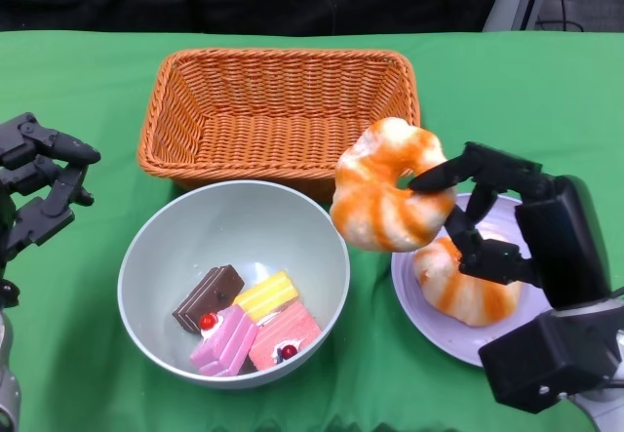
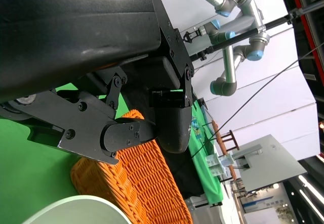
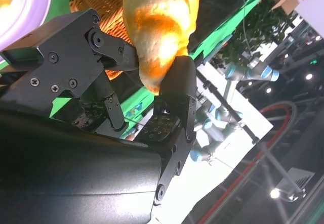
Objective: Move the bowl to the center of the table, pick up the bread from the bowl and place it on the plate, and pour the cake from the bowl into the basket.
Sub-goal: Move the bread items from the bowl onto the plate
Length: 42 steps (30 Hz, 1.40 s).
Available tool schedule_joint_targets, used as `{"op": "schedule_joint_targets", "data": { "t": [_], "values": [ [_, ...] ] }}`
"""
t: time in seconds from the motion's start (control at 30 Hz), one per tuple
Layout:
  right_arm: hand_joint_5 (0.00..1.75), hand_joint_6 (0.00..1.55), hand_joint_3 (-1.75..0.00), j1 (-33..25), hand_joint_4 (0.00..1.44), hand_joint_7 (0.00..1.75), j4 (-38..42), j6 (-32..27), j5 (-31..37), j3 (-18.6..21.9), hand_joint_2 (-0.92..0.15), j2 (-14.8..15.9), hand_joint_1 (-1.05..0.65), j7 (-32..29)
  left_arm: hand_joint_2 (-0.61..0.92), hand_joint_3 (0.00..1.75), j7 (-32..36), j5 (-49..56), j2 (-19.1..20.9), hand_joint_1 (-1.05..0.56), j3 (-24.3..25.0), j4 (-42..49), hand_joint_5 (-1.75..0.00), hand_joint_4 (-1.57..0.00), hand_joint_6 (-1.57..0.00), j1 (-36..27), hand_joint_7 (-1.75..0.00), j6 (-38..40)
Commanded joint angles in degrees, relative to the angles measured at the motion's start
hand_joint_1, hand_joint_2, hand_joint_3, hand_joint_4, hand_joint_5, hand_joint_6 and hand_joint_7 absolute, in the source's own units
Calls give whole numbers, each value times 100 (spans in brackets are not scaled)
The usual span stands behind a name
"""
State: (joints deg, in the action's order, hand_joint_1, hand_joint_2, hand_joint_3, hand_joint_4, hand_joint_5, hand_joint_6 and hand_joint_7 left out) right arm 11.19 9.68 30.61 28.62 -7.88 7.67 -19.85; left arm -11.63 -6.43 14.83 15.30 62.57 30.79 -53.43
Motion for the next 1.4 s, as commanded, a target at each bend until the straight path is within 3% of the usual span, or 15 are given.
{"op": "schedule_joint_targets", "data": {
  "t": [0.03,0.63,0.87,1.2,1.4],
  "values": [
    [174,82,-100,-108,77,110,-162,23,-294,202,-51,42,6,31,82,58,-13,6,148,-10,11,61,-147,-86,-90,80,-103,44],
    [175,78,-83,-674,75,110,56,-154,-246,817,-63,271,11,-163,81,60,-229,-86,205,-11,41,99,-149,-85,-90,97,-104,94],
    [175,81,-70,-878,70,96,160,-539,-206,794,-67,330,10,-73,80,61,-262,-39,218,-10,30,142,-147,-86,-89,114,-105,29],
    [167,88,-56,-611,73,84,1285,-223,-136,579,-73,514,13,-167,80,62,-312,-61,177,-11,22,76,-147,-87,-91,107,-103,69],
    [155,93,-44,-577,74,71,1460,-297,-14,454,-79,616,15,-116,80,62,-357,-45,193,-10,11,90,-148,-86,-90,102,-103,18]
  ]
}}
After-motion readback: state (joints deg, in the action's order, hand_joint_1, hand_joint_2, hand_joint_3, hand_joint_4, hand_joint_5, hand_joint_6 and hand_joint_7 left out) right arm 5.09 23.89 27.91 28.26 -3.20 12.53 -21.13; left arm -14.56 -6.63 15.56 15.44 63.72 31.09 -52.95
